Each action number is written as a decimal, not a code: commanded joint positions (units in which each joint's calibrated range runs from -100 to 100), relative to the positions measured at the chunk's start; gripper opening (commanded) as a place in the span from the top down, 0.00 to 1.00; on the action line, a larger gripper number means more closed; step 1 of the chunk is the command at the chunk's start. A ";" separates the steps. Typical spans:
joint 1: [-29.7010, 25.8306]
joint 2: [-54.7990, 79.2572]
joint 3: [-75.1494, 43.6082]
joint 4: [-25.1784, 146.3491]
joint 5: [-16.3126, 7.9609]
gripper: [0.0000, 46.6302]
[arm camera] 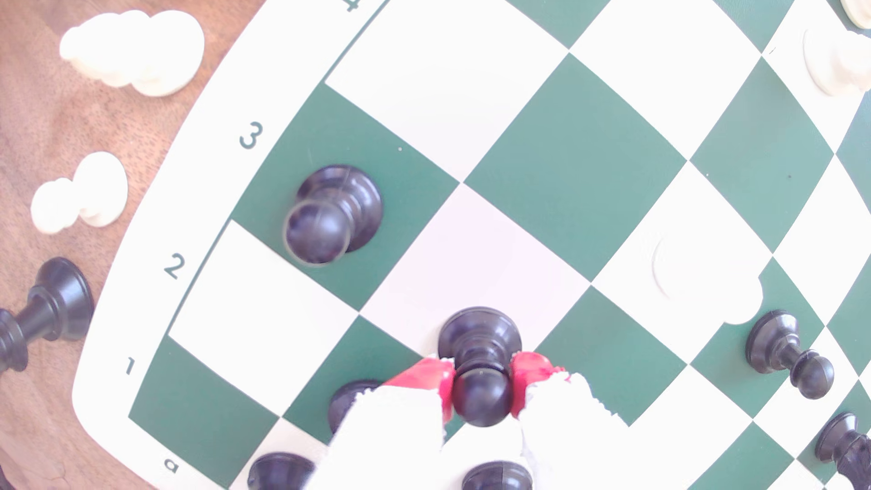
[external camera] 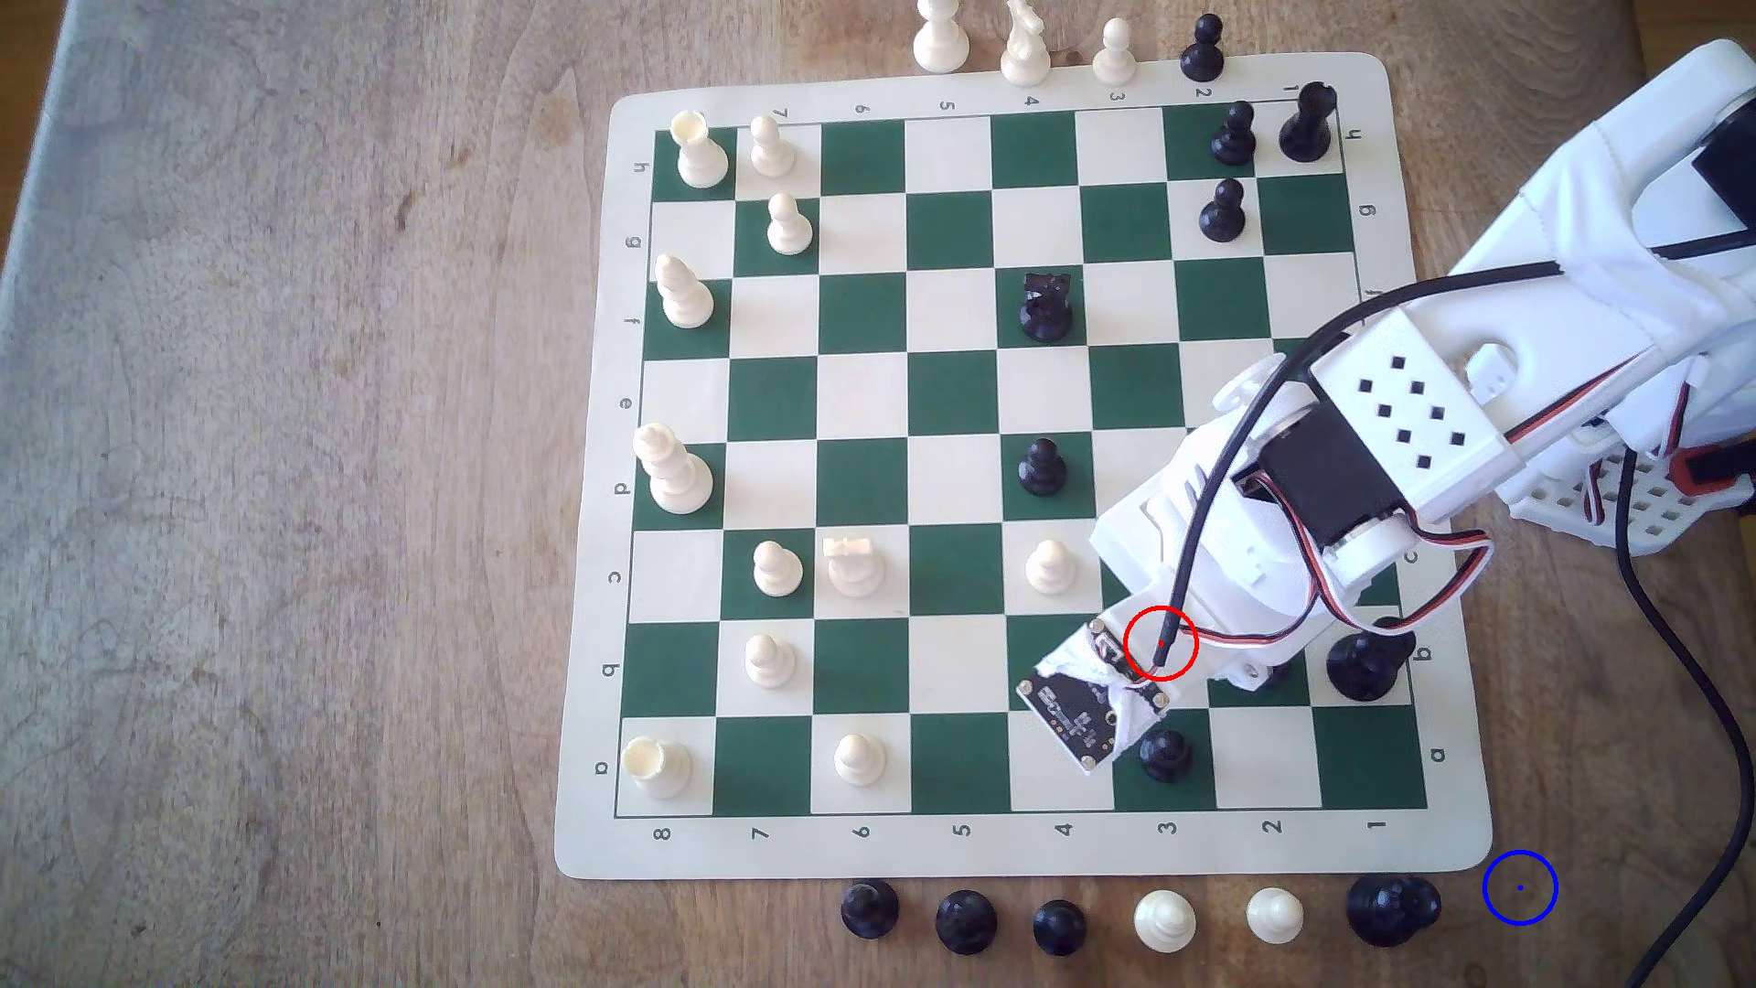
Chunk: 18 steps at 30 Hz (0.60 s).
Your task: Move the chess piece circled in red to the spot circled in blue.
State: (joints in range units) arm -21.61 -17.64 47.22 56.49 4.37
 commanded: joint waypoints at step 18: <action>-8.70 -9.61 -24.83 18.94 -4.40 0.99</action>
State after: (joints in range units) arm -27.14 -20.74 27.61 71.71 0.56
